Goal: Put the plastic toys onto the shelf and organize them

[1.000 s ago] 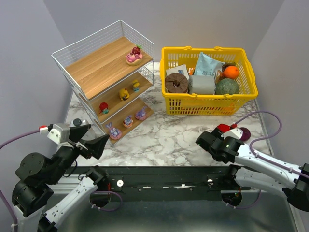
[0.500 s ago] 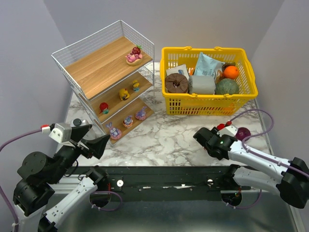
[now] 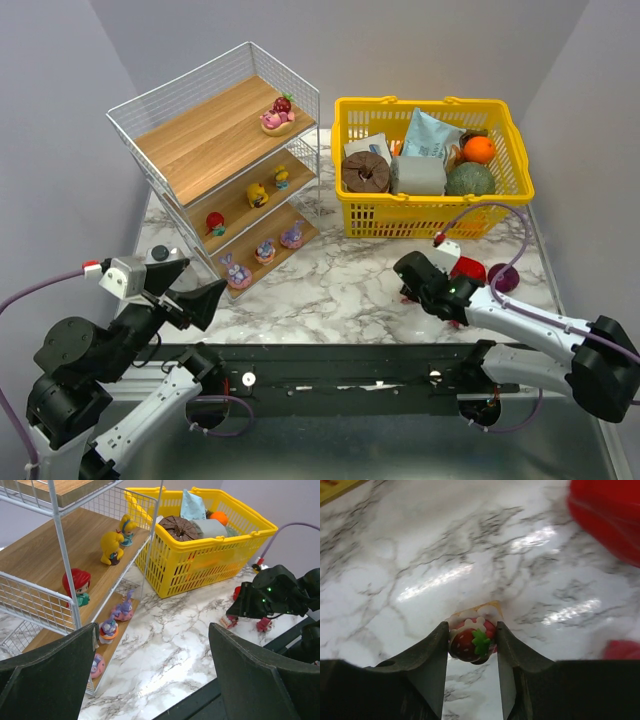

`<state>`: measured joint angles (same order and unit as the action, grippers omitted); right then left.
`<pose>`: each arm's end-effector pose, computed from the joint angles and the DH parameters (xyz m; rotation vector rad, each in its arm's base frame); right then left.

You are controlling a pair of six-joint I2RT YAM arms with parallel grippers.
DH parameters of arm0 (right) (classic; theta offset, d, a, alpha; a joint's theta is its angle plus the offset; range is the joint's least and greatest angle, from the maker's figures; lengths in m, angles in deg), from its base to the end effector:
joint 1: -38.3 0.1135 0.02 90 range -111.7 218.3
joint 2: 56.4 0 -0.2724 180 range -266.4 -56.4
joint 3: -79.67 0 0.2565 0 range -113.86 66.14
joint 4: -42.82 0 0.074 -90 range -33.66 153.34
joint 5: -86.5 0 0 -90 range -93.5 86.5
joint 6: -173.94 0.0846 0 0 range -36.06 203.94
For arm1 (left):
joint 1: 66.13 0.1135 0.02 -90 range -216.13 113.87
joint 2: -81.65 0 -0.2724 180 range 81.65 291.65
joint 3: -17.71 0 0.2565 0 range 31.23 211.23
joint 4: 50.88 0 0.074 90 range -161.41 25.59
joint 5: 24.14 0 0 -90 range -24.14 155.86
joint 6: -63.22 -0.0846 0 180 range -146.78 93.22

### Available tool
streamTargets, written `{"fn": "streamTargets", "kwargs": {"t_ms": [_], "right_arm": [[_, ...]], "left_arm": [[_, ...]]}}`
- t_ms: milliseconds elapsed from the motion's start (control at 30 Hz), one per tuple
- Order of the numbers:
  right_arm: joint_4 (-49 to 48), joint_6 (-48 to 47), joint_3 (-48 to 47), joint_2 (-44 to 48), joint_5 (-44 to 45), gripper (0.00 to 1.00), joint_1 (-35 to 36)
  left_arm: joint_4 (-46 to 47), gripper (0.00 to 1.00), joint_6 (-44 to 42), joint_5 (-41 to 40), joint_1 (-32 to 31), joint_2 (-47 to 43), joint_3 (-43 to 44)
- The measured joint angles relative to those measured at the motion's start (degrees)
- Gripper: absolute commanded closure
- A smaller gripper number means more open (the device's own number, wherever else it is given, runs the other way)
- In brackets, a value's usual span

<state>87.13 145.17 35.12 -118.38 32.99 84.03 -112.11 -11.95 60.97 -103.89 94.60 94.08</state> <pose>0.1784 0.1110 0.1521 0.5101 2.3019 0.0144 0.0261 -0.0111 0.4100 0.2436 1.5512 -0.6620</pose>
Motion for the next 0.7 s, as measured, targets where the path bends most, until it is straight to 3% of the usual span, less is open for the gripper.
{"fn": "streamTargets", "kwargs": {"t_ms": [300, 700], "right_arm": [[-12.81, -20.63, -5.33, 3.74, -21.38, 0.91, 0.00], [-19.98, -30.34, -14.12, 8.26, -46.95, 0.92, 0.00]], "left_arm": [[0.24, 0.01, 0.02, 1.49, 0.00, -0.26, -2.03], [3.32, 0.01, 0.24, 12.92, 0.00, -0.26, -6.03]]}}
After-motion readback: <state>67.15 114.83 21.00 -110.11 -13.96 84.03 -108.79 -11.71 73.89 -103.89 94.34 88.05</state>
